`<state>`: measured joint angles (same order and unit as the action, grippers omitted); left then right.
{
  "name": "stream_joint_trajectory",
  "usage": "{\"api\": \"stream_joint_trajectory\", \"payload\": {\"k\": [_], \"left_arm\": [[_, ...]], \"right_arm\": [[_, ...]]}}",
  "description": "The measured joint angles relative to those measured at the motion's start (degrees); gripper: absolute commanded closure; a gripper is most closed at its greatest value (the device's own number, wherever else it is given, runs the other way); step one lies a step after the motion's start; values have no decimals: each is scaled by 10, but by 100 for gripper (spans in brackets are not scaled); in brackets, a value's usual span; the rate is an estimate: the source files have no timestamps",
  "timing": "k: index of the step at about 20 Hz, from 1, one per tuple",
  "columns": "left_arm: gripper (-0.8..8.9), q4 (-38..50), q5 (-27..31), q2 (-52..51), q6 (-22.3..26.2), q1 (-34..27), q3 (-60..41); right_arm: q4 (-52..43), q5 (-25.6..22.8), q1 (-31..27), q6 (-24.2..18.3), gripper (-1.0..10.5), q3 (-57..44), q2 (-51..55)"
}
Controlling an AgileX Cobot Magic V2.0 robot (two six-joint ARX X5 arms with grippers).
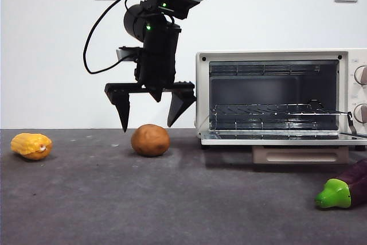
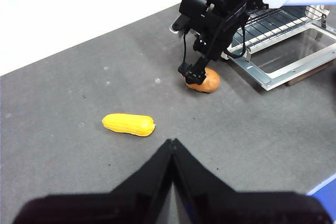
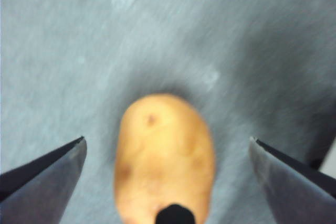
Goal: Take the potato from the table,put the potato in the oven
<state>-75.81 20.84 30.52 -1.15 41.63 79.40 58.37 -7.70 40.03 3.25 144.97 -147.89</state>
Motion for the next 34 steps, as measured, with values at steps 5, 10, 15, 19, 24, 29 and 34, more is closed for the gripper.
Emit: {"api": "stream_joint_trajectory", "payload": {"k": [5, 10, 15, 19, 24, 29, 34], "left_arm": [[818, 0, 0, 0, 0, 0, 0], [818, 0, 0, 0, 0, 0, 0], [818, 0, 0, 0, 0, 0, 0], [818, 0, 0, 0, 0, 0, 0], [818, 0, 0, 2, 0, 0, 0], [818, 0, 0, 2, 0, 0, 0], [818, 0, 0, 3, -3, 0, 0]], "right_arm": [[27, 20, -3, 2, 285, 0, -10], [49, 44, -11, 5, 460, 0, -11], [57, 76, -12, 17, 793, 0, -11], [74, 76, -12, 22, 790, 0, -11], [192, 77, -12, 59, 790, 67, -15], [193, 186, -13, 97, 791, 186, -15], [193, 324, -2, 111, 792, 241, 10]]}}
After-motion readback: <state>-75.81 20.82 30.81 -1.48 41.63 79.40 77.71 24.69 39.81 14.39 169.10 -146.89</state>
